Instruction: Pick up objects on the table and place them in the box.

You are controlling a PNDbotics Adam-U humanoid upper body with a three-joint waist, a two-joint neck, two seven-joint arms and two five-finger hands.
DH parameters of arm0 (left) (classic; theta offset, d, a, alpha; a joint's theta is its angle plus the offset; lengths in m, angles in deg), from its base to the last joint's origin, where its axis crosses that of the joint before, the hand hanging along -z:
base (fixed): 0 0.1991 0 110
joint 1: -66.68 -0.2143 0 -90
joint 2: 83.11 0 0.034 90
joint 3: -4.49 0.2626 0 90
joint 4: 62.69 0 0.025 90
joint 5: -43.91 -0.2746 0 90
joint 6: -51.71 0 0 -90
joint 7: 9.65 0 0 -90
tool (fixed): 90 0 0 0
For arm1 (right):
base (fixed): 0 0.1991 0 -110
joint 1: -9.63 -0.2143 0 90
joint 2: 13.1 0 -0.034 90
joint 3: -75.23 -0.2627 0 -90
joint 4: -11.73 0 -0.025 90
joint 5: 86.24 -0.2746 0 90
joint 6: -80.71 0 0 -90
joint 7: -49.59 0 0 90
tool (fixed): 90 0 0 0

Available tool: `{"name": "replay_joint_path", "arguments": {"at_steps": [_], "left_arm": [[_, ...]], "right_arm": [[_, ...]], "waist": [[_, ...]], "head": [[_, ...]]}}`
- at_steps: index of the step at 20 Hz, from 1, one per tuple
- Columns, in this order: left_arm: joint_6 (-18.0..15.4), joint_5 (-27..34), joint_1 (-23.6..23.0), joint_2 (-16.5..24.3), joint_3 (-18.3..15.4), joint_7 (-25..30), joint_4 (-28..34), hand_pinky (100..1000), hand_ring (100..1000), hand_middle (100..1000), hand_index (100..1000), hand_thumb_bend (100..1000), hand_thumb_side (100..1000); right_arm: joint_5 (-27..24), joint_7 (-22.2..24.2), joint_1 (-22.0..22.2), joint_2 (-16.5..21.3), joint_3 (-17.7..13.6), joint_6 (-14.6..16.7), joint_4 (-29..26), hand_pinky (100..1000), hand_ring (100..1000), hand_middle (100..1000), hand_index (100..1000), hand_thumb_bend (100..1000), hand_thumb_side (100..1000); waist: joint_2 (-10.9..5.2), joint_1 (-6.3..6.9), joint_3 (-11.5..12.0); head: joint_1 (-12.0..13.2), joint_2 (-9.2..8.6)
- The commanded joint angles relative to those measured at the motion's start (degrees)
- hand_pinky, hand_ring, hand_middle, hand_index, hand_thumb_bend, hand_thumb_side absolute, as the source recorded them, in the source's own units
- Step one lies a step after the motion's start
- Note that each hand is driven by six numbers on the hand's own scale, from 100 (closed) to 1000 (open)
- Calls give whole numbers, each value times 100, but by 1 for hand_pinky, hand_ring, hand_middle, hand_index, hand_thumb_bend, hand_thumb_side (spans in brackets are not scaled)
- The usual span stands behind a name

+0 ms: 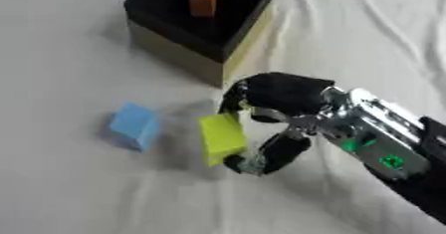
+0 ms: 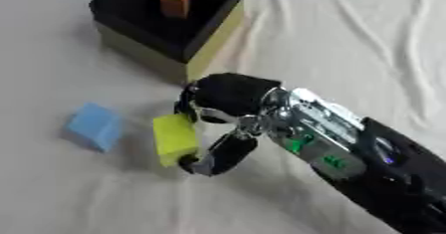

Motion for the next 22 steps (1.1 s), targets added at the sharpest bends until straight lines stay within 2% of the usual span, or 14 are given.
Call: {"name": "replay_joint_path", "arguments": {"at_steps": [1,7,8,9,14,17,22], "left_arm": [[-1,13,22,155,-82,-32,80,675,740,761,893,358,1000],[-11,8,36,194,-72,-26,80,673,740,762,892,356,1000],[-12,9,41,201,-68,-21,80,673,740,762,892,356,1000],[-14,8,47,209,-65,-17,80,672,741,762,892,356,1000],[-25,15,80,224,-49,1,80,671,741,762,892,355,1000],[-40,22,132,227,-25,28,80,671,741,762,892,354,1000],[-63,36,220,230,7,62,80,670,741,763,892,353,1000]], "right_arm": [[-398,-27,-374,261,-303,-112,-194,799,770,546,685,245,488],[-848,70,-1059,414,-659,-429,-61,807,754,548,685,213,483],[-870,100,-1179,405,-690,-472,54,808,751,548,684,127,497],[-855,119,-1326,384,-715,-500,236,807,746,547,683,215,475],[-642,25,-1821,134,-746,-393,1270,810,747,549,686,204,469],[-373,-161,-2234,-254,-866,-337,2256,811,749,551,688,192,468],[140,-550,-2644,-733,-1087,-71,3435,812,749,551,689,189,465]], "waist": [[-168,10,-13],[-191,-8,-5],[-193,-13,0],[-192,-20,6],[-171,-38,26],[-125,-42,70],[-59,-63,136]], "head": [[22,-72],[-34,-110],[-50,-113],[-72,-119],[-139,-154],[-196,-208],[-268,-257]]}}
